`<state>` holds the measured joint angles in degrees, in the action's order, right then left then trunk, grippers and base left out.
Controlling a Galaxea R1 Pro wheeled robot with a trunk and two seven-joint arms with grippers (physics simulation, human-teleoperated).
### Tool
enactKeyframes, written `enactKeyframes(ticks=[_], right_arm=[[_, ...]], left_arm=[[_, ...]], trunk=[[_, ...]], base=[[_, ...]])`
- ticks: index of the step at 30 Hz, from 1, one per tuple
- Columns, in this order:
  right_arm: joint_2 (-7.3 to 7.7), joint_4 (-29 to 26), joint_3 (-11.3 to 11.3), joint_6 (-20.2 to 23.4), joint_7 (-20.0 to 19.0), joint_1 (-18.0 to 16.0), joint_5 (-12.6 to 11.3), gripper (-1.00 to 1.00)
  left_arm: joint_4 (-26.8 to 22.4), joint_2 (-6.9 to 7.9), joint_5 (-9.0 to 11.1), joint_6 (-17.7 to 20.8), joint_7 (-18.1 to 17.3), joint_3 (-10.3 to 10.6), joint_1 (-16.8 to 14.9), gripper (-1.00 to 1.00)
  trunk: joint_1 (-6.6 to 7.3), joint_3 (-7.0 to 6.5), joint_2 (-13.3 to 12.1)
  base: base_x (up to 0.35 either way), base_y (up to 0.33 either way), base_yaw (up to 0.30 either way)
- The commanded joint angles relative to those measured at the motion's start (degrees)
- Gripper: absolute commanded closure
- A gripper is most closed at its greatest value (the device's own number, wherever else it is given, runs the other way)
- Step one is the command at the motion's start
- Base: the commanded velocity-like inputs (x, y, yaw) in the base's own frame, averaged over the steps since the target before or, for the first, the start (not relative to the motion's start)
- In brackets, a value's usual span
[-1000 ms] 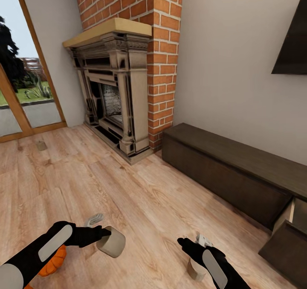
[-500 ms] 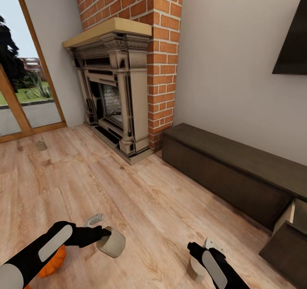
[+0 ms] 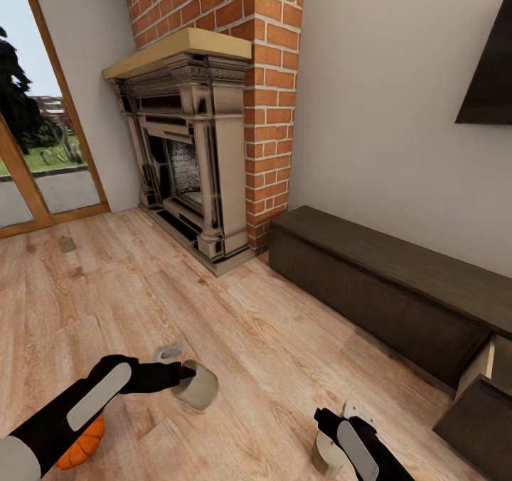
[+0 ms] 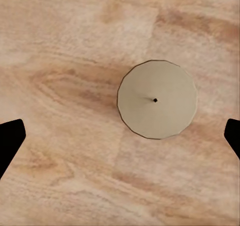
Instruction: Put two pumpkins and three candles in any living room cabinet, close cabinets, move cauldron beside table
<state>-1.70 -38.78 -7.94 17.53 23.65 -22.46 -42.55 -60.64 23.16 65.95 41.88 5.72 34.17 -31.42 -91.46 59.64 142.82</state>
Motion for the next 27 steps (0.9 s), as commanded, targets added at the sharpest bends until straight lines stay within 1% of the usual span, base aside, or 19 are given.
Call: enactKeyframes(ticks=[1,2,3,5,6,7,9,11,12,14,18,19,22,23,27], right_arm=[[0.03,-0.06,-0.23,0.13,0.49,-0.03,-0.38,-1.00],[0.03,-0.03,-0.26,0.17,0.50,-0.03,-0.33,-1.00],[0.03,0.02,-0.29,0.21,0.59,0.00,0.29,-1.00],[0.03,0.25,-0.25,0.25,0.91,0.00,1.58,-1.00],[0.03,0.66,-0.23,0.24,1.02,0.00,2.14,-1.00],[0.03,0.95,-0.22,0.22,1.06,-0.01,2.35,-1.00],[0.03,2.51,-0.20,0.13,1.14,-0.03,2.91,-1.00],[0.03,4.05,-0.17,0.04,0.92,0.00,3.24,-1.00],[0.03,4.53,-0.16,0.01,0.75,-0.02,3.34,-1.00],[0.03,4.94,-0.15,-0.01,0.55,0.00,3.43,-1.00],[0.03,5.30,-0.19,-0.57,0.32,-0.02,3.51,-1.00],[0.03,5.33,-0.23,-1.18,0.30,-0.03,3.52,-1.00],[0.03,5.43,-0.30,-3.09,0.21,-0.01,3.52,-1.00],[0.03,5.44,-0.30,-3.30,0.20,-0.02,3.53,-1.00],[0.03,5.46,-0.35,-4.17,0.17,-0.04,3.57,-1.00]], left_arm=[[-2.38,0.08,1.21,0.07,2.78,0.19,0.05,1.00],[-4.84,0.13,1.79,0.12,4.68,0.16,0.14,1.00],[-8.92,0.42,3.77,0.17,7.16,0.10,0.63,1.00],[-13.78,0.76,7.39,0.23,9.04,0.03,1.87,1.00],[-15.85,0.93,9.43,0.26,9.53,-0.01,2.56,1.00],[-16.71,1.03,10.42,0.27,9.70,-0.02,2.85,1.00],[-19.47,1.69,13.78,0.33,10.07,-0.01,3.58,1.00],[-21.14,2.22,16.12,0.34,10.19,0.05,3.89,1.00],[-21.57,2.38,16.99,0.33,10.22,0.07,3.99,1.00],[-21.94,2.59,17.96,0.32,10.25,0.09,4.10,1.00],[-22.27,3.06,19.41,0.37,10.25,0.01,4.23,1.00],[-22.32,3.24,19.95,0.38,10.23,-0.02,4.23,1.00],[-22.48,3.82,21.79,0.40,10.14,-0.21,4.24,1.00],[-22.50,4.00,22.08,0.41,10.12,-0.36,4.24,1.00],[-22.72,5.79,24.42,0.89,9.94,-1.79,4.24,1.00]], trunk=[[0.01,0.06,0.02],[0.01,0.06,0.02],[0.01,0.06,0.02],[0.01,0.06,0.02],[0.01,0.06,0.02],[0.01,0.06,0.02],[0.01,0.06,0.02],[0.01,0.06,0.02],[0.01,0.06,0.02],[0.01,0.06,0.02],[0.01,0.06,0.02],[-0.21,0.24,0.42],[-0.29,0.91,0.46],[-0.32,1.13,0.48],[-0.42,2.02,0.53]], base=[[0.000,0.000,0.000],[0.000,0.000,0.000],[0.000,0.000,0.000],[0.000,0.000,0.000],[0.000,0.000,0.000],[0.000,0.000,0.000],[0.000,0.000,0.000],[0.000,0.000,0.000],[0.000,0.000,0.000],[0.000,0.000,0.000],[0.000,0.000,0.000],[0.000,0.000,0.000],[0.000,0.000,0.000],[0.000,0.000,0.000],[0.000,0.000,0.000]])
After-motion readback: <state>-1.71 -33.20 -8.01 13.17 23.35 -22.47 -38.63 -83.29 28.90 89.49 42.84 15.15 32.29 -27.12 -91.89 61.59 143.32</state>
